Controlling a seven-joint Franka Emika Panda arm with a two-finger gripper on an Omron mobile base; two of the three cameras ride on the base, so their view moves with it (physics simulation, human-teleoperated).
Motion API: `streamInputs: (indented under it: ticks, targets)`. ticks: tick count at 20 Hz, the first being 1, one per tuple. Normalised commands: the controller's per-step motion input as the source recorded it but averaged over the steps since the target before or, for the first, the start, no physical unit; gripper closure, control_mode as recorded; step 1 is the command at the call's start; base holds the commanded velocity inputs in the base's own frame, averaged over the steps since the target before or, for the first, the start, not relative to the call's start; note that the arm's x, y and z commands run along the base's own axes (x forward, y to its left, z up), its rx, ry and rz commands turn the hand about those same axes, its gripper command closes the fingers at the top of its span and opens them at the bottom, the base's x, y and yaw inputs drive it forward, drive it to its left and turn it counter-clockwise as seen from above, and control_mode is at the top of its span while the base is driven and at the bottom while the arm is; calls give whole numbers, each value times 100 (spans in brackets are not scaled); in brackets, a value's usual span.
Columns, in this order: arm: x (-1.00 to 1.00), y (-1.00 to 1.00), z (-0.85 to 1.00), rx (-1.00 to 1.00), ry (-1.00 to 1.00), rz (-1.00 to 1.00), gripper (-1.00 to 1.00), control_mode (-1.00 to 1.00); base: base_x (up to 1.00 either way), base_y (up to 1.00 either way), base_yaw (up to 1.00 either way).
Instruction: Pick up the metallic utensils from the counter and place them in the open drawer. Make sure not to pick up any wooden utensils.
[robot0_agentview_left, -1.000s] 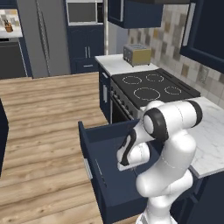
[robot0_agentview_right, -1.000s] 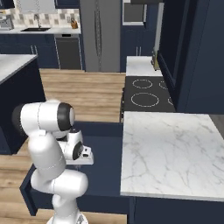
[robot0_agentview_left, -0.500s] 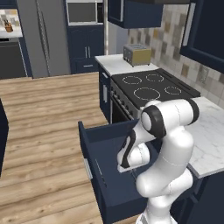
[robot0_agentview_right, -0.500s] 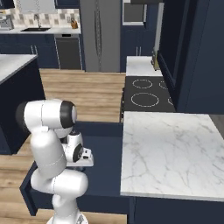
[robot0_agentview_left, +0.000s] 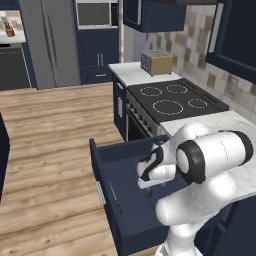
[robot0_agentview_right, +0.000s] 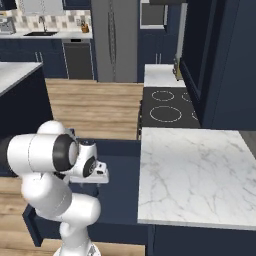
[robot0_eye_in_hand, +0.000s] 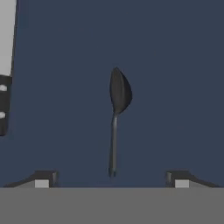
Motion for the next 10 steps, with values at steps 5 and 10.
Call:
streamInputs:
  ticks: [5, 10]
  targets:
    - [0, -4, 100, 10, -1, 0, -100, -100, 0, 0, 0]
    - [-7, 0, 100, 2, 0, 0, -100, -100, 0, 0, 0]
